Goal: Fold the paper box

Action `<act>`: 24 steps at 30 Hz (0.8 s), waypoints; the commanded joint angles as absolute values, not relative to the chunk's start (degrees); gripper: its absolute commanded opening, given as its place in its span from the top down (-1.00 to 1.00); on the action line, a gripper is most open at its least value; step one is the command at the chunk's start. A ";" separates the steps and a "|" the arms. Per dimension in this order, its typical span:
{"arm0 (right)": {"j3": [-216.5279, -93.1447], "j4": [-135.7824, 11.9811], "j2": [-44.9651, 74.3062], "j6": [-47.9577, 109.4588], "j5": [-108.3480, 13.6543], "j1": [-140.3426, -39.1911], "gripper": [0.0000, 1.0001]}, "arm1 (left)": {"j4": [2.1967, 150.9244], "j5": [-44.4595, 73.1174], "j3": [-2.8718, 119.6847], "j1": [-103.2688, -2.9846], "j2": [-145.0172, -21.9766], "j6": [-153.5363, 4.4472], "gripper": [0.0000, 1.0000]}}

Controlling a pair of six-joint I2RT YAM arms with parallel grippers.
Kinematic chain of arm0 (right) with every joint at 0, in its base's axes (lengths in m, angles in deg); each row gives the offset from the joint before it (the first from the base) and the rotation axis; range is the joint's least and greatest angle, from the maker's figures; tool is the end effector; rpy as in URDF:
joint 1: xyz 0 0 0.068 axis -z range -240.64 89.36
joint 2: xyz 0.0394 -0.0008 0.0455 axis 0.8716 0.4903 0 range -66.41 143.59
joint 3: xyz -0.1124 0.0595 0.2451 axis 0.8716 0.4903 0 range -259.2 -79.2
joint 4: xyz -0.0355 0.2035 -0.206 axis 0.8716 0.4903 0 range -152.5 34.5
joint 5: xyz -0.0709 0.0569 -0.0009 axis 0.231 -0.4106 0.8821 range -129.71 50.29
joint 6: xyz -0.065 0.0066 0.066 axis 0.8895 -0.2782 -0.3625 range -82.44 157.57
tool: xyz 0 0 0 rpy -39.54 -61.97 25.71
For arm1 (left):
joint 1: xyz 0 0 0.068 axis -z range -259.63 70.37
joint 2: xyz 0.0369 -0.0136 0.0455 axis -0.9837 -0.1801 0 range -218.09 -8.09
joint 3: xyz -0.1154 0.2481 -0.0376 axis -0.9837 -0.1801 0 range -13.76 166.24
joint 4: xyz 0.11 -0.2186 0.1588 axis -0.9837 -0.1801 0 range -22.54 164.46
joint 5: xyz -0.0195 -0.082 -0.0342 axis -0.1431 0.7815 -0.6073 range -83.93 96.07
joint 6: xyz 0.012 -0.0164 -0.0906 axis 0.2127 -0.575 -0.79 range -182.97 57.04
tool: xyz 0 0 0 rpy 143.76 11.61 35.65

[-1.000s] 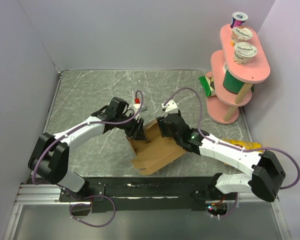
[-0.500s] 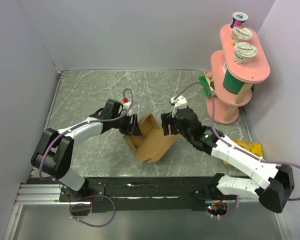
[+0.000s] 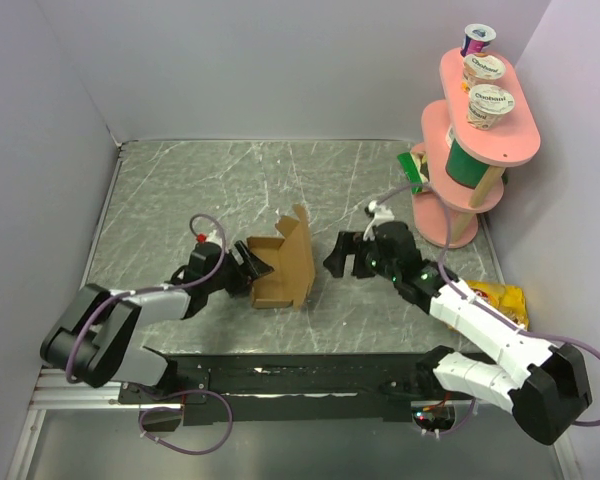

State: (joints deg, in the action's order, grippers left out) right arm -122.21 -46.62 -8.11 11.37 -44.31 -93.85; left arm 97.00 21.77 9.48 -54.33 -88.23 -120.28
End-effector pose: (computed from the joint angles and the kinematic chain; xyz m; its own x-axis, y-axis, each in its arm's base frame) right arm 0.2450 0.1685 0.2445 -0.6548 0.0972 -0.7495 -0.3504 0.8397 0.4150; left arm 0.2646 -0.1501 0.0906 -0.7917 -0.5220 -0.3173 -0.0981 0.6214 -0.7773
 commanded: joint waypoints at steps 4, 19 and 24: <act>-111.39 -62.22 -15.42 7.59 -41.73 -102.64 -0.99 | 98.12 6.71 5.14 -50.62 -75.43 -130.12 -0.99; -95.63 -79.54 -17.55 10.41 -44.02 -107.57 -0.80 | 89.92 12.04 -1.02 -54.93 -63.81 -121.15 -0.91; -101.34 -67.87 -12.36 2.50 -34.88 -107.49 -0.94 | 89.31 9.58 0.73 -56.50 -62.06 -117.91 -0.95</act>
